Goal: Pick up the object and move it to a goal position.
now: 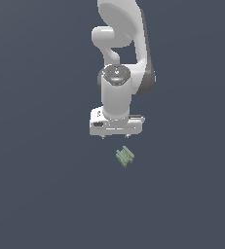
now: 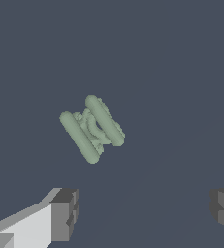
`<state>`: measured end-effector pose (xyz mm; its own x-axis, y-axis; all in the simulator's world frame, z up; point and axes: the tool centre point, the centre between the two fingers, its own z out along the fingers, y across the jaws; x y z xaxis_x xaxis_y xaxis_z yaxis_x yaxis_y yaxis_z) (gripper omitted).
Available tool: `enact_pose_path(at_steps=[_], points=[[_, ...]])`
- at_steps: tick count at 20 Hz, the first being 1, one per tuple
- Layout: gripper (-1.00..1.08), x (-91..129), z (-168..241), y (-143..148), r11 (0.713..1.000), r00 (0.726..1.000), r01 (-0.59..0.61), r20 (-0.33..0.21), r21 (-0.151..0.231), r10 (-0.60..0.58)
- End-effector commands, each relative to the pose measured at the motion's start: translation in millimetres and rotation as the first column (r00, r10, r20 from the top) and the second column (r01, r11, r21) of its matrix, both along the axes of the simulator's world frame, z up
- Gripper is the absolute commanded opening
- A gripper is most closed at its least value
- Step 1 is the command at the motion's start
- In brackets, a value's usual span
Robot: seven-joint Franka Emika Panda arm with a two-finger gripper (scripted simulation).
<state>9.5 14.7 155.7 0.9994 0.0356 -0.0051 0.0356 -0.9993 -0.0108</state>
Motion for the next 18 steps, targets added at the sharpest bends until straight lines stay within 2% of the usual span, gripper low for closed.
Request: enact_pose_path(at_steps=[1, 5, 9, 18], points=[[1.0, 2.5, -3.3, 2.8, 0.999, 0.999, -0.037, 0.0, -0.002, 0.037], [1.0, 8.3, -10.5, 8.9, 0.993, 0.993, -0.119, 0.001, -0.005, 0.119], [1.0, 15.7, -20.2, 17.1, 0.974, 0.974, -0.226, 0.001, -0.008, 0.226], [1.0, 31.2, -43.1, 36.6, 0.889, 0.89, -0.457, 0.003, -0.011, 0.457]])
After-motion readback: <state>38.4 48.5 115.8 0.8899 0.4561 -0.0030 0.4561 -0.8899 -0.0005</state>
